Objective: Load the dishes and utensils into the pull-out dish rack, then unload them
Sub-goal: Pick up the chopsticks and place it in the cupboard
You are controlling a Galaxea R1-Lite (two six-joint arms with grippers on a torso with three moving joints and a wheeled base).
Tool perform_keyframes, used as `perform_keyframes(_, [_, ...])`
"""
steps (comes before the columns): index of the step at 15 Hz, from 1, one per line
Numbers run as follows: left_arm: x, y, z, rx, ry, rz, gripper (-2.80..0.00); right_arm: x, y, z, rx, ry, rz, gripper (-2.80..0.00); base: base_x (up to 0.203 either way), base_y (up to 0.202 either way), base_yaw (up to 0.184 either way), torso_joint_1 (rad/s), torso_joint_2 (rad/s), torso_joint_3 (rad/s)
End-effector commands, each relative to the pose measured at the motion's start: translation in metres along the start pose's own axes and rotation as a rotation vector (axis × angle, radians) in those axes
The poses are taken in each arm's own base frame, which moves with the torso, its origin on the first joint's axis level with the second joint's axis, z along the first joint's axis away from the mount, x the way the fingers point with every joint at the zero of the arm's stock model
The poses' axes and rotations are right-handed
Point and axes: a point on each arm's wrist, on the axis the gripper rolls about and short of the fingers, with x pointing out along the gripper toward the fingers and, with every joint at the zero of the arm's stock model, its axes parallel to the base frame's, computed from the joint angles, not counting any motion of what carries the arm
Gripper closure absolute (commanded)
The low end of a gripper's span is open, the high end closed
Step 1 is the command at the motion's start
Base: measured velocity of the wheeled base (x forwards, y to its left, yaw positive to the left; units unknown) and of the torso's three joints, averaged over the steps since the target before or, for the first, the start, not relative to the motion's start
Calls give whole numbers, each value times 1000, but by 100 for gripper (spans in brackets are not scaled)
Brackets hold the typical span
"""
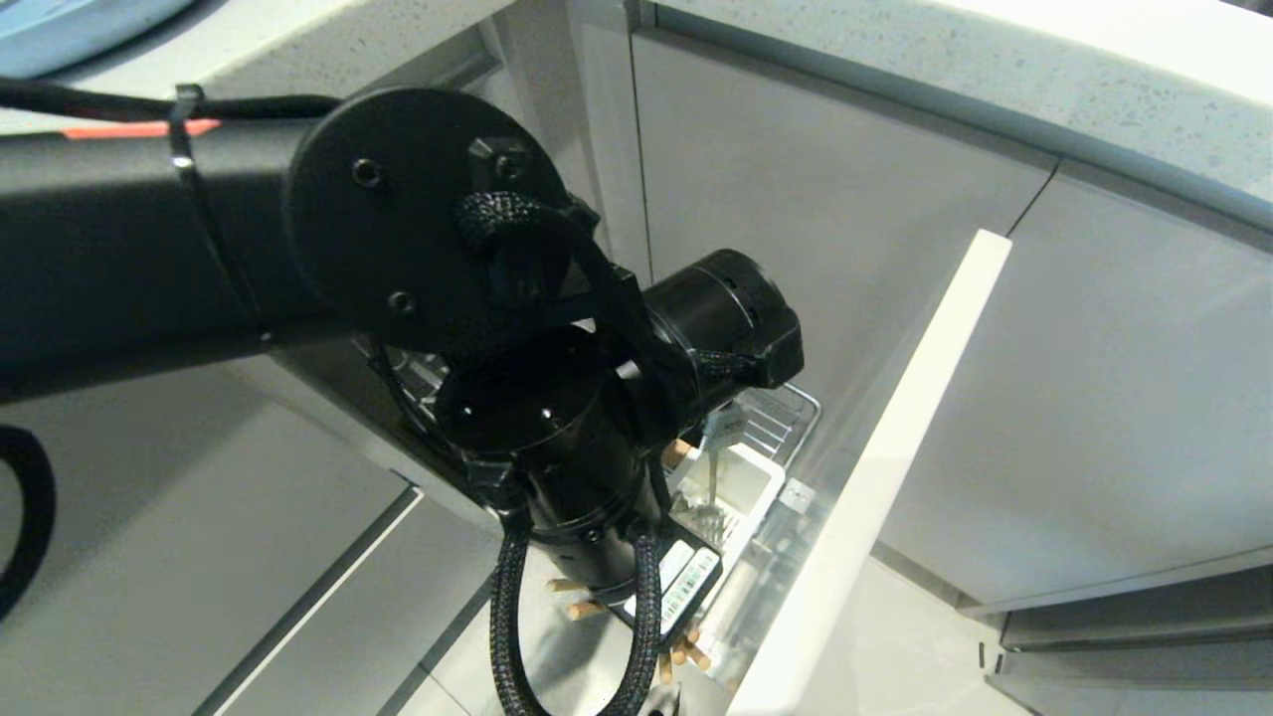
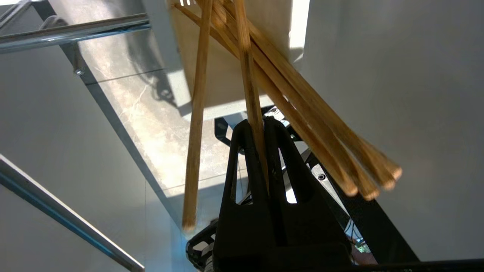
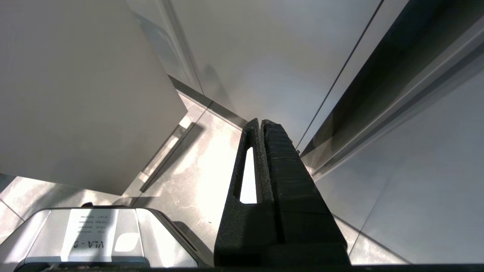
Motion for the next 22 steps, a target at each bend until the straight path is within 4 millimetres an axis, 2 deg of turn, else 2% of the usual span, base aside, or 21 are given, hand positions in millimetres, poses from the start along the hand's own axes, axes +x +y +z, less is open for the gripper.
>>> perform_keyframes(1, [8, -2, 2, 2, 23, 6, 0, 0, 0, 0, 0, 1, -1, 0, 0, 0, 0, 0, 0, 0])
perform_keyframes(15, [15, 1, 6, -15, 37, 13, 0, 0, 0, 0, 0, 1, 0, 0, 0, 0, 0, 0, 0, 0])
perform_keyframes(16, [16, 1, 6, -15, 38, 14, -280, 0, 0, 0, 0, 2, 0, 0, 0, 0, 0, 0, 0, 0])
perform_keyframes(22, [11, 2, 6, -24, 14, 10, -280, 0, 0, 0, 0, 1, -1, 0, 0, 0, 0, 0, 0, 0])
